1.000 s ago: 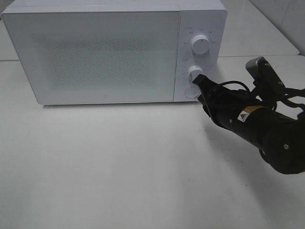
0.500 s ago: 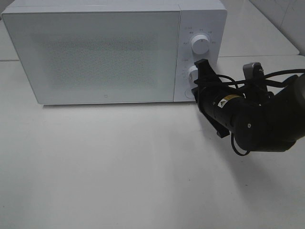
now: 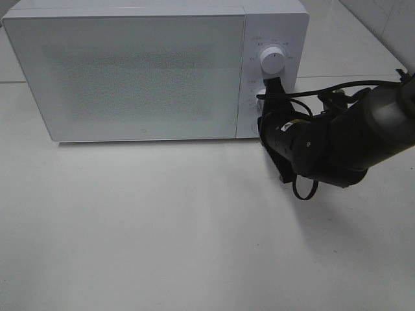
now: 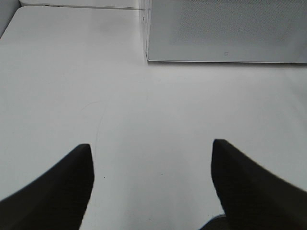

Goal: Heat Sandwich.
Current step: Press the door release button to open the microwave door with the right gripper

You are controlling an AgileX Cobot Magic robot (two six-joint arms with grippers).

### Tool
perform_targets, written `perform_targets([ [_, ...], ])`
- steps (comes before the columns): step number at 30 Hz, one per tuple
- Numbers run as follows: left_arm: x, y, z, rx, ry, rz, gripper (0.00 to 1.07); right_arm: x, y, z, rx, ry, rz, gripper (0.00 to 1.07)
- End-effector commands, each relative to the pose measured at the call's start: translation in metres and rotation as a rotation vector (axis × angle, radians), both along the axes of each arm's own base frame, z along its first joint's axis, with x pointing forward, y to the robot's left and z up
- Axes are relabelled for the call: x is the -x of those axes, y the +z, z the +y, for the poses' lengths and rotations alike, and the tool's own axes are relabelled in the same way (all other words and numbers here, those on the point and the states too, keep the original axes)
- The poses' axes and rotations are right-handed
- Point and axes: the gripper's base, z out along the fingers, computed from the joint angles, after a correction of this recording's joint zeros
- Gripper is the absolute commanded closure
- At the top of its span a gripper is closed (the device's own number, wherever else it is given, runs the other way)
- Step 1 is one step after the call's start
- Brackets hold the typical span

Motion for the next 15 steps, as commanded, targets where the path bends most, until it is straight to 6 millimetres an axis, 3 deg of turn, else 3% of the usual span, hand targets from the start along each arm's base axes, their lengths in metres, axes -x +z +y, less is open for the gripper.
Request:
perform_targets([
  [1, 0.0003, 0.0007, 0.0001, 0.0, -0.003, -0.018, 0.4, -0.0083, -0.0045, 0.006, 0.01, 0.012, -0.002, 1.07],
  [5, 0.0003, 0.0007, 0.0001, 0.0, -0.003, -0.018, 0.4, -0.0122, -0.012, 0.007, 0.006, -0.01, 0.011, 1.07],
  [15, 0.0003, 0.0007, 0.0001, 0.0, -0.003, -0.018, 0.4, -0.015, -0.0093, 0.0009, 0.019, -0.067, -0.034, 1.07],
])
